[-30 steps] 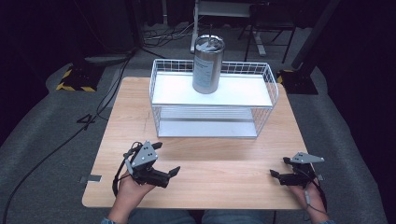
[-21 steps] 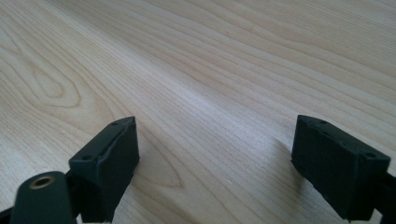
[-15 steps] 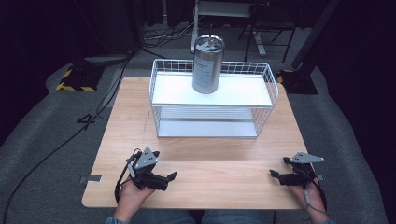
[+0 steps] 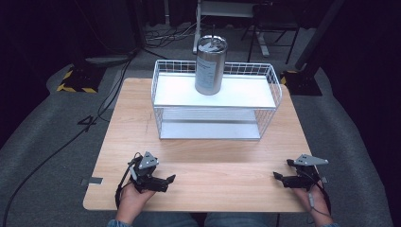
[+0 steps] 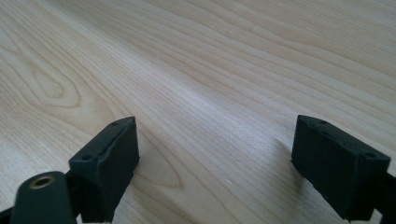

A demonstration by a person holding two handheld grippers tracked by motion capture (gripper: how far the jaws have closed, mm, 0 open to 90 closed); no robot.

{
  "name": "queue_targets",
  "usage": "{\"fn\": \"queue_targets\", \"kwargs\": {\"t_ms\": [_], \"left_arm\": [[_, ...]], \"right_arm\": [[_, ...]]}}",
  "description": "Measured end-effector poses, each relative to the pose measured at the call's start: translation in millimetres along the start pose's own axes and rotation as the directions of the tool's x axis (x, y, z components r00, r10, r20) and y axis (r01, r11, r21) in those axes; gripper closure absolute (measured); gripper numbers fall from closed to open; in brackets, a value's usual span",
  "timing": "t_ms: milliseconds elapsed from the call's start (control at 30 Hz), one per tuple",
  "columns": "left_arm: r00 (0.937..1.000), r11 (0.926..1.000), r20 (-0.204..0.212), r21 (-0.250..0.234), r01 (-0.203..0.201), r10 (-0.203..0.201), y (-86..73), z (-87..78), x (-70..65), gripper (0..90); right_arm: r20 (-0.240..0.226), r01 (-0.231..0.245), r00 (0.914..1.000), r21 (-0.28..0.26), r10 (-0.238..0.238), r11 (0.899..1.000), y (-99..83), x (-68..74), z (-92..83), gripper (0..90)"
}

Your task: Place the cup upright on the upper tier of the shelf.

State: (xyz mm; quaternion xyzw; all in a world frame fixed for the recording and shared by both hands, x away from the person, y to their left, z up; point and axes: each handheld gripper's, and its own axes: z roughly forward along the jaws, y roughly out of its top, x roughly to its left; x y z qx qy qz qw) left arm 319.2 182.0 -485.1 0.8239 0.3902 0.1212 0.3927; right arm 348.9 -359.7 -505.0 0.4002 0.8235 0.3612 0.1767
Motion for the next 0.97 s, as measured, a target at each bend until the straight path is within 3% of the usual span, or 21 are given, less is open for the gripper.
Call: {"fn": "queue_targets", "kwargs": {"t_ms": [433, 567, 733, 967], "left_arm": [[0.9989, 0.9970, -0.046, 0.077, -0.009, 0.013, -5.1, 7.6, 3.5, 7.9], [0.9937, 0.9903, -0.103, 0.136, -0.030, 0.044, -7.9, 14.1, 1.4, 11.4], [0.9952, 0.9951, -0.090, 0.095, -0.030, 0.038, -13.0, 15.4, 6.6, 7.6], [0.9952, 0.9949, -0.089, 0.095, -0.033, 0.041, -12.9, 15.3, 7.1, 7.2]], "right_arm": [[0.000, 0.000, 1.0000, 0.000, 0.000, 1.000, 0.0, 0.0, 0.0, 15.4], [0.000, 0.000, 1.0000, 0.000, 0.000, 1.000, 0.0, 0.0, 0.0, 15.4], [0.000, 0.000, 1.0000, 0.000, 0.000, 1.000, 0.0, 0.0, 0.0, 15.4], [0.000, 0.000, 1.0000, 0.000, 0.000, 1.000, 0.0, 0.0, 0.0, 15.4]]}}
